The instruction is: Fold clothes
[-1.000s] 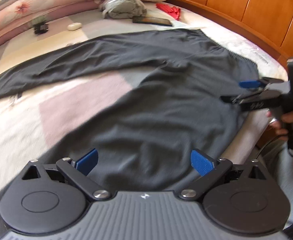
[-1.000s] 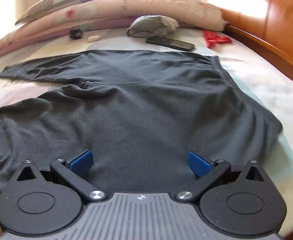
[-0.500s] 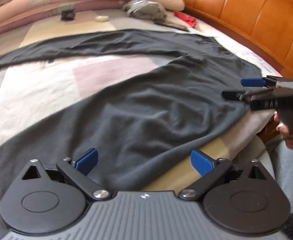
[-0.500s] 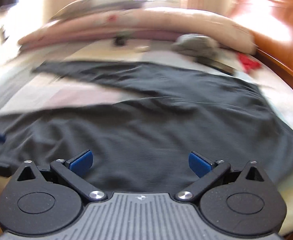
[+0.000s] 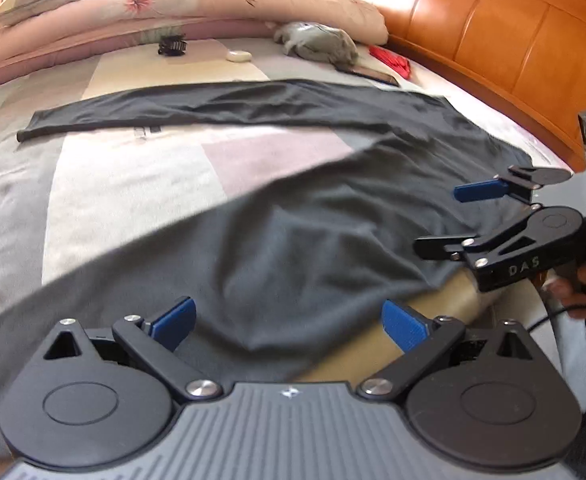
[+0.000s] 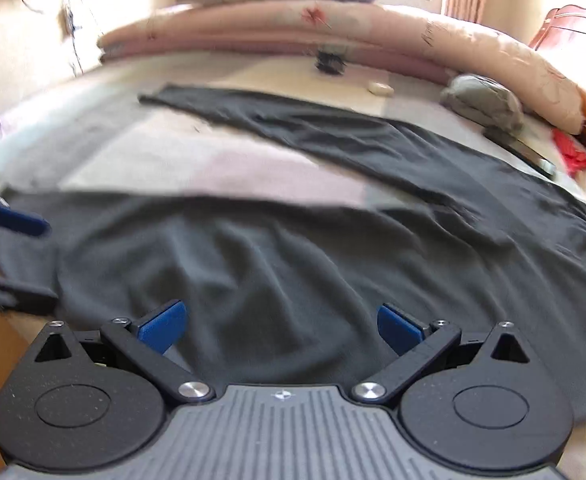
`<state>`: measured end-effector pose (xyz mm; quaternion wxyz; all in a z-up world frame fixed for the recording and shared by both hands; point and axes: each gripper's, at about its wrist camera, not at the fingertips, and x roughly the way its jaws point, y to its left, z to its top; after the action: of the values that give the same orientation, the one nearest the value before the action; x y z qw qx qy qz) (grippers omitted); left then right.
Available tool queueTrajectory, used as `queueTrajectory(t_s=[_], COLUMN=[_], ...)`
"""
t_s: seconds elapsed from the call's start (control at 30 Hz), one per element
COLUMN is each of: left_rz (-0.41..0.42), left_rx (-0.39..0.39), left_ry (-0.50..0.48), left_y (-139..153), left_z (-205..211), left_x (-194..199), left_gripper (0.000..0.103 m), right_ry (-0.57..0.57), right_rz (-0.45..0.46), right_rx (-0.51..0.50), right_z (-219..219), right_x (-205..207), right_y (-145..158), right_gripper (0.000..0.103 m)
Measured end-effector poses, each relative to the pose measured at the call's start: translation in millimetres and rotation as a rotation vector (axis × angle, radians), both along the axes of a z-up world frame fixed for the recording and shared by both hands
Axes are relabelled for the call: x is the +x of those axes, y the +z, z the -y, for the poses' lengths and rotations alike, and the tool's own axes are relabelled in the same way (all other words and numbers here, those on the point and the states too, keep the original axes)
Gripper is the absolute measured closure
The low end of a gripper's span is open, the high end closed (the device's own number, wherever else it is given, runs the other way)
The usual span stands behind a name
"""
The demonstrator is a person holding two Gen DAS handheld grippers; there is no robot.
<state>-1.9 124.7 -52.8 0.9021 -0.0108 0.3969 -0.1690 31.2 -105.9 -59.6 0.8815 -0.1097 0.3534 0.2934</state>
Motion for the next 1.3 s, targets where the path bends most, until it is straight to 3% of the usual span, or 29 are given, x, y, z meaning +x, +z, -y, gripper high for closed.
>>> queueTrajectory(t_s=[0.17,0.27,0.37,0.5,0.7,0.9,1.07,1.13,1.2,1.3], left_rz=[-0.098,-0.088,-0.072,-0.018,-0.070,-0.062,0.035,-0.002,-0.041,-0.019], left_rx=[0.001,0.004,0.007,0.043,0.031,0.067,-0.008,-0.070,-0.075,-0.003], left_ry=[0.046,0.047,0.045,0.145,0.258,0.205,0.275,0.319,0.380,0.447], left_y=[-23,-19,-14,-8,-30,-24,-9,-15,-27,-32], left_z=[-9,-19,-29,-45,-68,-70,-99,-119,-137,-161], left_x=[-5,-20,-35,-23,-17,-45,-19,-2,11,18], left_gripper=[0.004,0.003,0.003,0.003,0.003,0.002,0.002,0.002,0.002,0.002], right_ry=[0.021,0.058,0.091,0.073,0.053,0.062,0.058,0.057,0.060,0.065], right_rz=[0.012,-0.009,-0.026,0.001,0.019,0.031,0.025,0.024,0.025,0.027], right_rx=[-0.066,-0.048,-0.092,-0.023,-0.052,-0.034,-0.038,-0.038,-0.037,-0.033], right_z=[-21,-12,-18,-37,-60,-45,-48,-48,-47,-47], right_x=[-15,-33,-32,-21,-22,-40,-37,-38,-39,-39], right_y=[-22,-28,-18,-9,-28,-33,-33,-33,-34,-34], right_gripper=[0.000,0.000,0.000,0.000,0.000,0.000,0.000,0.000,0.000,0.000])
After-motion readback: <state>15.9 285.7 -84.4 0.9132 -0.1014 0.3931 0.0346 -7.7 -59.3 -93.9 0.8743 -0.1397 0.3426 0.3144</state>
